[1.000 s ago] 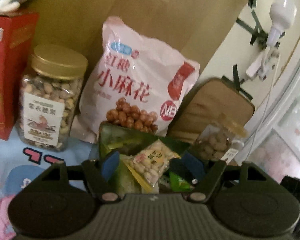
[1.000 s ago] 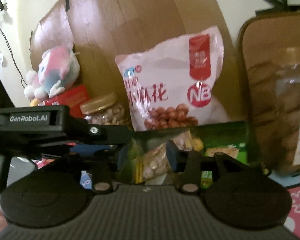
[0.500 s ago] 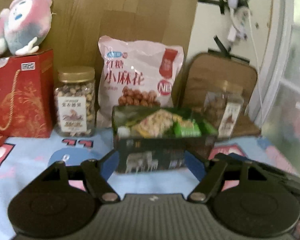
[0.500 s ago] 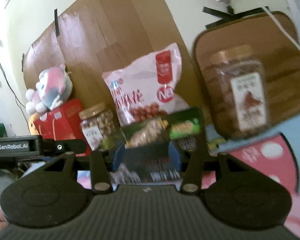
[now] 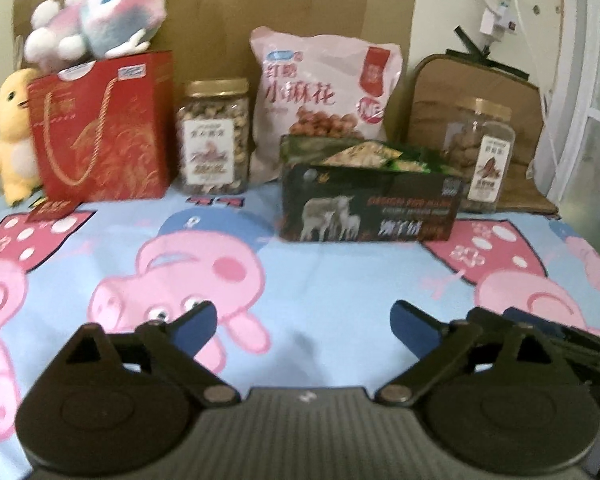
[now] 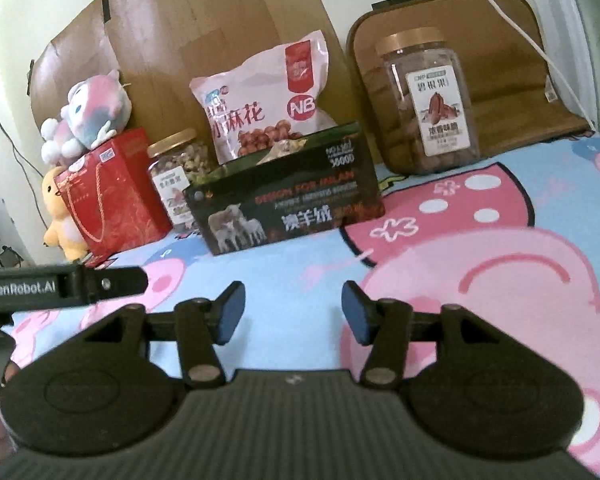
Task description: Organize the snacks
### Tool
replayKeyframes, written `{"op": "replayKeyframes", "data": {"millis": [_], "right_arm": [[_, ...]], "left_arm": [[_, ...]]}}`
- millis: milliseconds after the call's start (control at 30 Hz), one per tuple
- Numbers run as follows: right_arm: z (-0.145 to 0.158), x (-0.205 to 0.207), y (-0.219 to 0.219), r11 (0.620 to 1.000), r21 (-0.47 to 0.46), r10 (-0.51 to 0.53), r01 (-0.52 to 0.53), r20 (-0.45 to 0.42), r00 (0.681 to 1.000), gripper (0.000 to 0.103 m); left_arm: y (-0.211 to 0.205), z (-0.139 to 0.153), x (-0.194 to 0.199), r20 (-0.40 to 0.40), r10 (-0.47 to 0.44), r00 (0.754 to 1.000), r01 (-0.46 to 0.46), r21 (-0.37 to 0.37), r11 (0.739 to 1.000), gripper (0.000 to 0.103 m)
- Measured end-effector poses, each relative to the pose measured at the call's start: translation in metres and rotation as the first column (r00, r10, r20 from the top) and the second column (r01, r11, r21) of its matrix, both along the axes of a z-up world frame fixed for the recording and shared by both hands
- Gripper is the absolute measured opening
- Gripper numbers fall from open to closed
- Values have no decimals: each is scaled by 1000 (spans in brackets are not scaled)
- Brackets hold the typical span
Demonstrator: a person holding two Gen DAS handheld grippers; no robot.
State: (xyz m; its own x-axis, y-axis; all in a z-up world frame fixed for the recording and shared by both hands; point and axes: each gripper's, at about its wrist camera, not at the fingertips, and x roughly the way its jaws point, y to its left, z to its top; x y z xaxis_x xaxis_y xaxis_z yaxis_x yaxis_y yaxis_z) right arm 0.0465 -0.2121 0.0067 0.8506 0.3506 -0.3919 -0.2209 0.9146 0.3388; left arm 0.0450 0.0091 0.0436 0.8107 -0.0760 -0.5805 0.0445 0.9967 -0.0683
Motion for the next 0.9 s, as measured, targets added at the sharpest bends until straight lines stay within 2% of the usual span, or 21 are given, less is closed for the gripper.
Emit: {"op": "replayKeyframes", "data": {"millis": [67, 400, 567, 900], "right_arm": [[0, -5, 2, 1000, 1, 3, -3, 3, 1000, 57], [-4, -17, 5, 1000, -5, -3, 3, 14, 1000, 62], [-4, -15, 2, 1000, 11, -6, 6, 8, 1000, 65], [-5, -16, -1, 999, 50, -9, 9, 4, 1000, 66]], "left_arm": [[2, -4, -7, -1, 21, 1000, -21, 11, 1000, 103], [3, -17, -18, -38, 65, 997, -64, 39, 997, 103], [-2, -18, -20, -30, 67, 997, -64, 87, 994, 103], [-2, -21, -18, -8, 94, 996, -93, 85, 992, 103]]}}
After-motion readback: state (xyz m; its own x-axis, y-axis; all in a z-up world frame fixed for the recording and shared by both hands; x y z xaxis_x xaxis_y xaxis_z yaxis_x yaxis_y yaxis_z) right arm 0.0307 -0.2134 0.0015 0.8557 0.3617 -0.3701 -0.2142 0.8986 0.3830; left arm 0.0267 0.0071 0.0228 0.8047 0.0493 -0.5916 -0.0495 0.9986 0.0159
